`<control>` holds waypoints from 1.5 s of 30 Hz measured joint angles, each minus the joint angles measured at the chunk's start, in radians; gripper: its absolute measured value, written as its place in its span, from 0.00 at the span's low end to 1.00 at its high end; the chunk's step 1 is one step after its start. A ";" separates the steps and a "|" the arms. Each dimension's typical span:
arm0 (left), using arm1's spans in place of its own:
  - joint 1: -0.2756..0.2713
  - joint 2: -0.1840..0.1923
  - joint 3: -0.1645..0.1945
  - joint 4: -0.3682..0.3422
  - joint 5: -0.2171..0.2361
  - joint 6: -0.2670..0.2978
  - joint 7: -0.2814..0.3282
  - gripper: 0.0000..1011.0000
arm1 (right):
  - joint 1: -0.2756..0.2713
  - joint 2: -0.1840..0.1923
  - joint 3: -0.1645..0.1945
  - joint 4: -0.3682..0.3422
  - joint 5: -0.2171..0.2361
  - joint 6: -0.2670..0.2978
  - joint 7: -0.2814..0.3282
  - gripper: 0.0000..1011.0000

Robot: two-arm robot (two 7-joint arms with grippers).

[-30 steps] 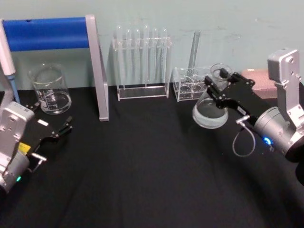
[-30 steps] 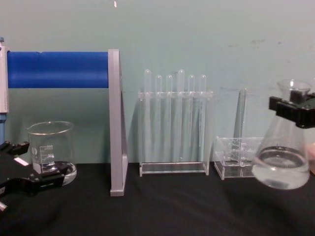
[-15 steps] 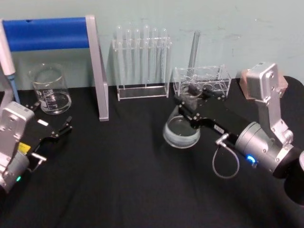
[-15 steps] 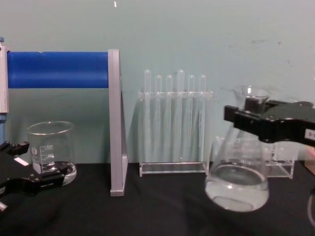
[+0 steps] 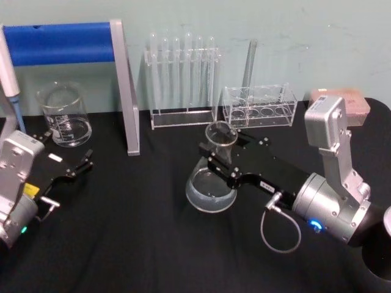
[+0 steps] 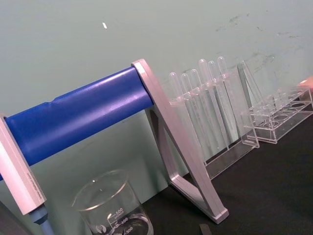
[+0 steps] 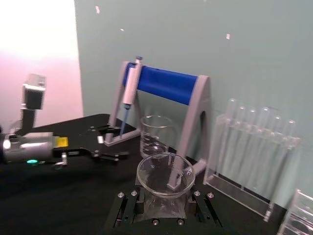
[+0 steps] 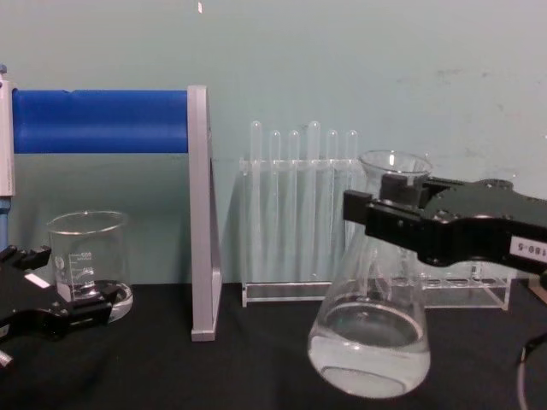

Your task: Grasp the erlenmeyer flask with one hand, shake it three times, then place it back.

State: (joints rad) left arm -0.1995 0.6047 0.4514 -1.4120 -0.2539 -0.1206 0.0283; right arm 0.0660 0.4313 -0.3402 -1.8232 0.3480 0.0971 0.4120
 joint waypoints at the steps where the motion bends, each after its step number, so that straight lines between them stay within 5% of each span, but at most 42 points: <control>1: 0.000 0.000 0.000 0.000 0.000 0.000 0.000 0.99 | -0.004 0.006 -0.006 -0.007 0.004 -0.003 0.005 0.45; 22: 0.000 0.000 0.000 0.000 0.000 0.000 0.000 0.99 | -0.006 0.053 -0.046 -0.029 0.032 -0.029 0.012 0.45; 45: 0.000 0.000 0.000 0.000 0.000 0.000 0.000 0.99 | 0.092 -0.011 0.071 0.145 -0.030 -0.028 -0.121 0.45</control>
State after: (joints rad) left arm -0.1995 0.6047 0.4514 -1.4120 -0.2539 -0.1206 0.0283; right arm 0.1579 0.4207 -0.2696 -1.6780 0.3175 0.0693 0.2907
